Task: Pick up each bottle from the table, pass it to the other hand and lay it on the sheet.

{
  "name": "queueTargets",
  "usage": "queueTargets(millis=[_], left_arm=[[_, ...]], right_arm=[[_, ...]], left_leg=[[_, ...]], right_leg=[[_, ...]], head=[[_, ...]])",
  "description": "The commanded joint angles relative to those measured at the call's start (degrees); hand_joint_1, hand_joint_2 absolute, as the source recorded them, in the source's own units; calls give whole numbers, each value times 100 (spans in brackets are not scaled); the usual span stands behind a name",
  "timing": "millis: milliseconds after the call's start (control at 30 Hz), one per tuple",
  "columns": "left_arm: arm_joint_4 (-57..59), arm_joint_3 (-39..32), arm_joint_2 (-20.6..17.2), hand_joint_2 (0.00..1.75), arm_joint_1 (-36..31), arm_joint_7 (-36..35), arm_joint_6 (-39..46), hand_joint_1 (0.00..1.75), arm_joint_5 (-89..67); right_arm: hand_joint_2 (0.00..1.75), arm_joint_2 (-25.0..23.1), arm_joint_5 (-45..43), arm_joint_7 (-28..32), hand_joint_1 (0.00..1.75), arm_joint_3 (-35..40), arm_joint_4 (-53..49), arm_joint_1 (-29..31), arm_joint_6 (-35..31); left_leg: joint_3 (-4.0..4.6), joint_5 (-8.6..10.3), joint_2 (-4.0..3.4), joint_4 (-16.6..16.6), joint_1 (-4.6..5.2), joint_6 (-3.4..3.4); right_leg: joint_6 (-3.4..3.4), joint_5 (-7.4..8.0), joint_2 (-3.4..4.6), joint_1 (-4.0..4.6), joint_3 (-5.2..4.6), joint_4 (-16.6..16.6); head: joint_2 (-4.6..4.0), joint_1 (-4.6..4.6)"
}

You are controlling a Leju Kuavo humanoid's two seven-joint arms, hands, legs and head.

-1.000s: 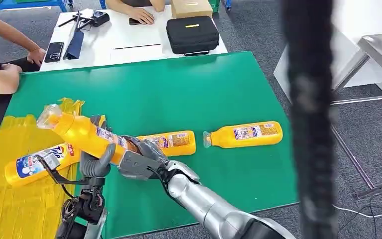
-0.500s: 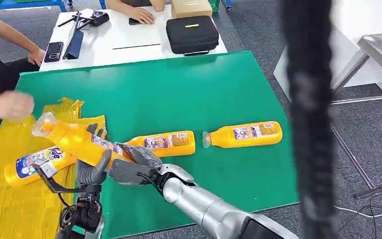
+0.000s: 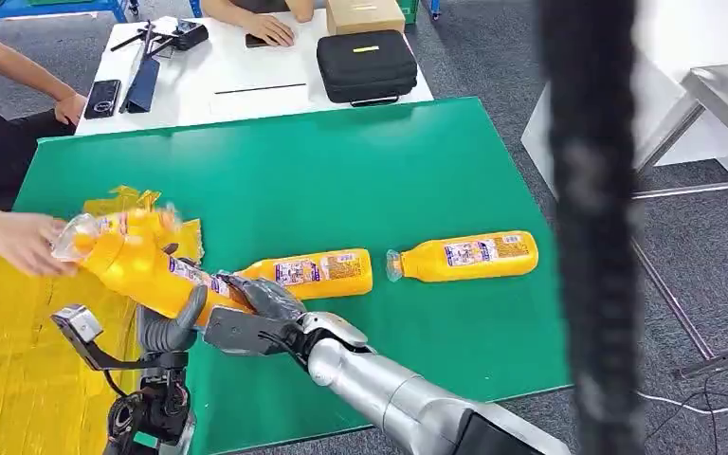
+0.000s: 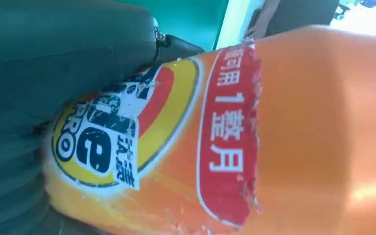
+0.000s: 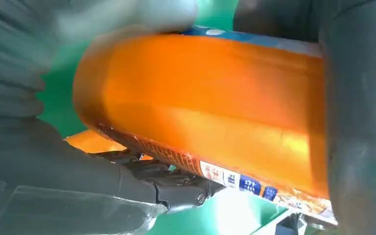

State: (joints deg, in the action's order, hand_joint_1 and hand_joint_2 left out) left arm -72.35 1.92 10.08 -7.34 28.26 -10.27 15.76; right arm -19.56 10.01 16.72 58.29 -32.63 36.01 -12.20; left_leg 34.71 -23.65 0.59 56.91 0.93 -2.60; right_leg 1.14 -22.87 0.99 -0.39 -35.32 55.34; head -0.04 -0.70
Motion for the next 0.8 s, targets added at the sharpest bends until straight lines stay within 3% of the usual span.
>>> queueTargets(millis=[33,67,133,200,233,467,600,667,767,800], left_arm=[[-397,-202,-261,175,-407,510,1466,175,-1363],[-499,-250,-350,175,-445,537,1819,175,-1672],[-321,-408,-683,175,-664,553,3811,175,-3485],[8,-534,-816,175,-854,558,4595,175,-4187],[286,-933,-786,175,-992,324,5027,175,-5567],[941,-2718,-298,175,-1359,580,5027,175,-7995],[1646,-2591,-439,175,-1541,-214,5027,175,-8916],[3507,-2034,-883,175,-2159,-1444,5027,175,-9523],[4575,-1666,-1165,175,-2587,-2043,4666,175,-9456],[4764,-1597,-1219,175,-2666,-2122,4549,138,-9408]], right_arm=[[0,218,69,465,0,-943,72,151,18],[0,415,143,514,0,-1253,-291,94,92],[0,891,342,474,0,-1966,-1296,-103,304],[0,1120,621,407,0,-2351,-1838,-242,611],[0,1182,740,429,0,-2568,-2022,-293,643],[0,1327,902,534,0,-2791,-2250,-422,740],[0,1371,1028,524,0,-2689,-2139,-451,729],[0,1374,1132,486,0,-2554,-1869,-293,789],[0,1363,1153,487,0,-2443,-1585,-33,855],[0,1358,1184,417,0,-2408,-1496,44,898]], left_leg=[[-7,-3,13,4,-6,15],[4,0,9,4,-6,12],[3,0,17,7,-11,14],[-1,4,30,4,-12,15],[1,6,19,1,-7,11],[-30,-6,38,10,-14,30],[-26,5,22,-3,-7,27],[-39,4,31,-4,-6,35],[-27,13,49,-2,-2,34],[-16,14,48,0,-1,28]], right_leg=[[-2,-7,-20,6,13,3],[-1,-1,-14,6,2,1],[-2,-3,-24,9,8,2],[-2,-4,-38,10,16,-2],[-1,0,-24,5,7,-1],[0,-15,-40,12,47,2],[0,-8,-32,6,39,-4],[-4,-14,-44,6,49,-1],[-4,-9,-53,2,37,3],[-2,-4,-43,0,25,5]], head=[[0,2],[0,2],[0,0],[0,0],[0,2],[0,2],[0,2],[0,0],[0,0],[0,2]])
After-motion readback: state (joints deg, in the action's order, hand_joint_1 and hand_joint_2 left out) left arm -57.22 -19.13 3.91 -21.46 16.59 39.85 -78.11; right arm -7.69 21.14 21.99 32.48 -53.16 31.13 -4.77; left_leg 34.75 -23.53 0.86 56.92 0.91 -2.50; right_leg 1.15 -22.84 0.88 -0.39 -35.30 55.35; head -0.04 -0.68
